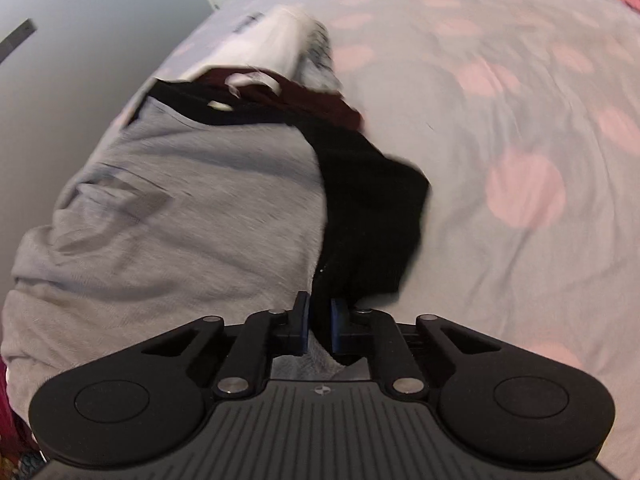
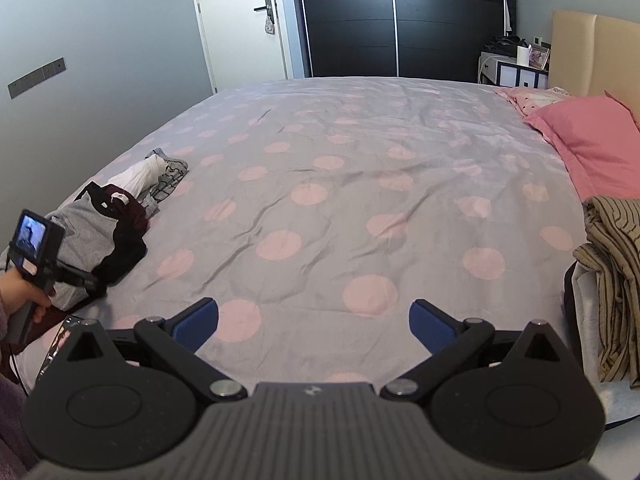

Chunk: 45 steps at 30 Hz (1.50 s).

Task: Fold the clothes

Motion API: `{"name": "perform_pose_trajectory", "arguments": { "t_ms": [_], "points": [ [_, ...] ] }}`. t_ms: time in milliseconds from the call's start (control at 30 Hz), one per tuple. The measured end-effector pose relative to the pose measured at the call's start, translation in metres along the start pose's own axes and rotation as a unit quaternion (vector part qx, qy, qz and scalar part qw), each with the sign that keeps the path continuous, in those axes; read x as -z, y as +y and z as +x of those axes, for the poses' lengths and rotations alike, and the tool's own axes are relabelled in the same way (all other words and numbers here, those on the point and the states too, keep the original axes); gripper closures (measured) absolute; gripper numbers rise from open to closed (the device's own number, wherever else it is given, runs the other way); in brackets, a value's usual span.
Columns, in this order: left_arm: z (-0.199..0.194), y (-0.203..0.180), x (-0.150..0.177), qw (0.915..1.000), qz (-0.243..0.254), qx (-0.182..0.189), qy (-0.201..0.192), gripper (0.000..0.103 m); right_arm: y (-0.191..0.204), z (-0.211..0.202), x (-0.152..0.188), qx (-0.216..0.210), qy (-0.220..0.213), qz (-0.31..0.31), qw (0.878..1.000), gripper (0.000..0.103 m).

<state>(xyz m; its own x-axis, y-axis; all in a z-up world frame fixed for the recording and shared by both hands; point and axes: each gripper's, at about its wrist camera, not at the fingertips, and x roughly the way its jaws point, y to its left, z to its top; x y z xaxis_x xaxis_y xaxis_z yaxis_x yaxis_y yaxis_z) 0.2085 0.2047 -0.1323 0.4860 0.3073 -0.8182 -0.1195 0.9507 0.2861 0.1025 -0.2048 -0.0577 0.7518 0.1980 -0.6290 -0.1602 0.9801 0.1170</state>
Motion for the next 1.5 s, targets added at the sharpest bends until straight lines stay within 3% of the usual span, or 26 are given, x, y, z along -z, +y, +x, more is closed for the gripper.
{"name": "perform_pose_trajectory", "arguments": {
  "t_ms": [100, 233, 400, 533, 633, 700, 733, 800, 867, 933, 967, 1000, 1200, 1300, 1367, 1500],
  "points": [
    [-0.035, 0.010, -0.012, 0.9980, -0.010, 0.010, -0.061, 0.096, -0.001, -0.001, 0.000, 0.001, 0.000, -0.002, 1.000, 0.000],
    [-0.088, 0.026, -0.031, 0.9888, -0.043, 0.046, -0.135, 0.097, 0.002, 0.001, 0.001, 0.000, 0.002, -0.002, 1.000, 0.000],
    [-0.143, 0.032, -0.042, 0.9717, -0.045, 0.089, -0.214, 0.097, 0.008, 0.001, 0.001, 0.001, -0.002, -0.016, 1.000, 0.000],
    [-0.181, 0.025, -0.044, 0.9512, -0.039, 0.168, -0.256, 0.097, 0.013, 0.000, 0.000, 0.005, -0.011, -0.026, 1.000, 0.000],
    [-0.217, 0.016, -0.044, 0.9251, -0.031, 0.242, -0.291, 0.097, 0.016, 0.001, 0.000, 0.008, -0.015, -0.031, 0.999, 0.000],
    [-0.242, 0.012, -0.043, 0.9001, -0.025, 0.300, -0.315, 0.098, 0.018, 0.001, 0.000, 0.012, -0.017, -0.037, 0.999, 0.000],
    [-0.254, 0.011, -0.042, 0.8846, -0.022, 0.332, -0.327, 0.100, 0.018, 0.001, 0.000, 0.016, -0.018, -0.039, 0.999, 0.000],
    [-0.284, 0.013, -0.036, 0.8376, -0.016, 0.406, -0.365, 0.103, 0.018, 0.001, -0.001, 0.023, -0.020, -0.043, 0.999, 0.001],
    [-0.317, 0.016, -0.031, 0.8040, -0.011, 0.440, -0.400, 0.103, 0.016, 0.001, -0.002, 0.031, -0.024, -0.043, 0.998, 0.000],
    [-0.339, 0.017, -0.027, 0.7981, -0.006, 0.433, -0.419, 0.103, 0.012, -0.001, -0.002, 0.041, -0.030, -0.040, 0.998, 0.000],
    [-0.341, 0.018, -0.027, 0.8009, -0.006, 0.428, -0.418, 0.103, 0.011, -0.001, -0.003, 0.045, -0.032, -0.038, 0.998, 0.000],
    [-0.338, 0.016, -0.030, 0.8109, -0.008, 0.419, -0.409, 0.103, 0.009, -0.002, -0.003, 0.048, -0.034, -0.036, 0.998, 0.000],
    [-0.262, -0.011, -0.045, 0.8901, 0.000, 0.358, -0.282, 0.102, 0.004, -0.001, -0.003, 0.055, -0.032, -0.028, 0.998, 0.000],
    [-0.217, -0.030, -0.047, 0.9208, 0.018, 0.322, -0.220, 0.081, 0.006, 0.003, -0.001, 0.051, -0.027, -0.034, 0.998, 0.000],
    [-0.184, -0.036, -0.043, 0.9366, 0.039, 0.302, -0.174, 0.072, 0.008, 0.007, 0.001, 0.049, -0.023, -0.042, 0.998, 0.000],
    [-0.130, -0.043, -0.032, 0.9573, 0.070, 0.263, -0.097, 0.072, 0.012, 0.016, 0.007, 0.040, -0.013, -0.053, 0.998, 0.001]
  ]
}}
